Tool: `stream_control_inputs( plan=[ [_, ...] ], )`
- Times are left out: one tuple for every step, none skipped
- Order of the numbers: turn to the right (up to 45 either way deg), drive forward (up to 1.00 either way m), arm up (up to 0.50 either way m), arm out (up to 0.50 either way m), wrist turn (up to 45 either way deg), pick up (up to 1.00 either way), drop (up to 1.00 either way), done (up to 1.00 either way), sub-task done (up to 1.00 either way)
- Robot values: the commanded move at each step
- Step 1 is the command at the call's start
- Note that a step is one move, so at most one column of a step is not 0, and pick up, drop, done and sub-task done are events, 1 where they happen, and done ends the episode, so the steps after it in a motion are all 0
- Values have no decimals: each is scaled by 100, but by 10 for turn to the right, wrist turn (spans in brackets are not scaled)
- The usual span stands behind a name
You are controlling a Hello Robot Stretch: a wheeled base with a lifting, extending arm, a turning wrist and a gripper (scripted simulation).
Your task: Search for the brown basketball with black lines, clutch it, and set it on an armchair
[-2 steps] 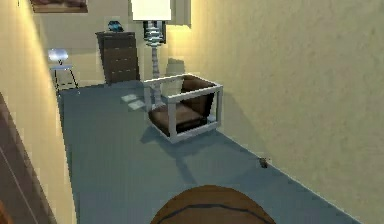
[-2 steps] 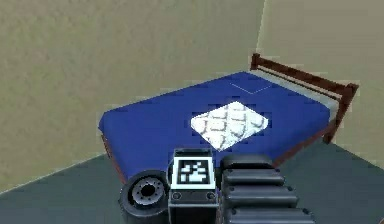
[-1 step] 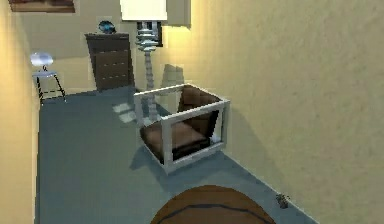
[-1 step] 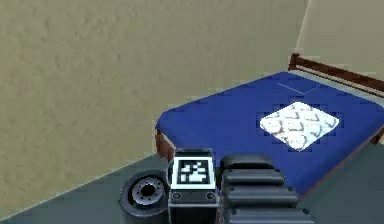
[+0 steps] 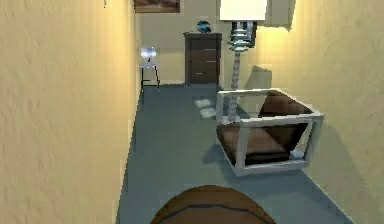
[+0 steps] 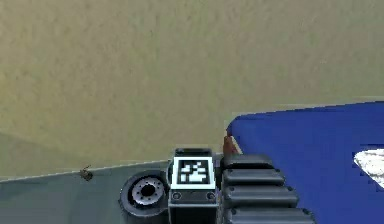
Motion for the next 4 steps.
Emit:
stream_control_inputs(
  plan=[
    [0, 100, 0, 0, 0, 0, 0, 0, 0],
    [0, 80, 0, 0, 0, 0, 0, 0, 0],
    [450, 0, 0, 0, 0, 0, 0, 0, 0],
    [450, 0, 0, 0, 0, 0, 0, 0, 0]
  ],
)
